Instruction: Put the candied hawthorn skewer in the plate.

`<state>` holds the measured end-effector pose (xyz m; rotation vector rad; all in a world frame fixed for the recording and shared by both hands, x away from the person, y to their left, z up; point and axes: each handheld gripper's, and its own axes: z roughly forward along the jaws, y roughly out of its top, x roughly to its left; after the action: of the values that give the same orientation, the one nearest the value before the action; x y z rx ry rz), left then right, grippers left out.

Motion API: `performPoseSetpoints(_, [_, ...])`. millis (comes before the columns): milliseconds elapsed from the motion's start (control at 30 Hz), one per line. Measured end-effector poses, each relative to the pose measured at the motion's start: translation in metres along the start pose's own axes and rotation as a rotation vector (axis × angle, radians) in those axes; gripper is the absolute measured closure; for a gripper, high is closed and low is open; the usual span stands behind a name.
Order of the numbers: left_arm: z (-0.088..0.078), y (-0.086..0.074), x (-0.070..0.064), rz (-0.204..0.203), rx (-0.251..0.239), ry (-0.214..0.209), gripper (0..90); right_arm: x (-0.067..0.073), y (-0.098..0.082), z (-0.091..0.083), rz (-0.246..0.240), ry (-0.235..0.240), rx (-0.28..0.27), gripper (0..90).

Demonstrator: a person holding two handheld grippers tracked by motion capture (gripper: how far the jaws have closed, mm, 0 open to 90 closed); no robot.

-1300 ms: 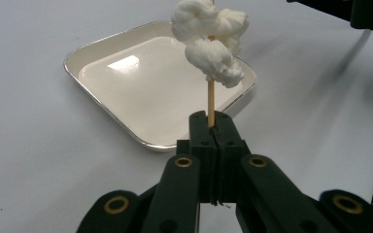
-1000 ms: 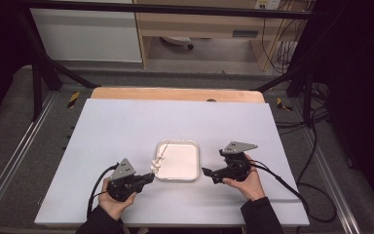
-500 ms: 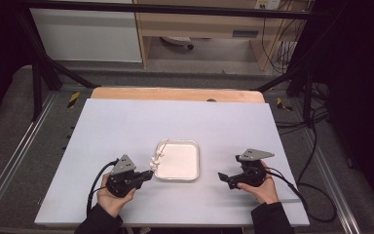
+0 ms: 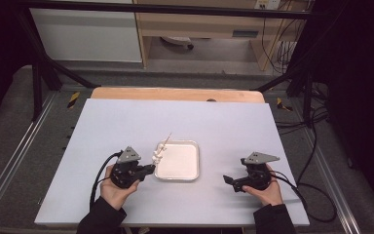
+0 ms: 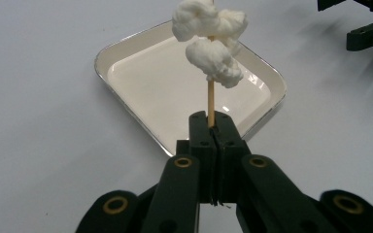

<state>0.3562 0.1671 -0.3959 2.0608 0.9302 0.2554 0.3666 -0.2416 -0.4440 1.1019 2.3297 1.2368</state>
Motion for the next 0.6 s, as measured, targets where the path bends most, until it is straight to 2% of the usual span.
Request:
performPoseSetpoints(267, [0.018,0.018,-0.002,0.01,0.066,0.023,88.2,-0.001,-0.002,-0.004,0.005,-0.004,-0.006,0.7])
performPoseSetpoints(600, [0.048,0.027,-0.002,0.006,0.165,0.06,88.2,-0.006,-0.006,-0.008,0.019,-0.008,-0.01,0.7])
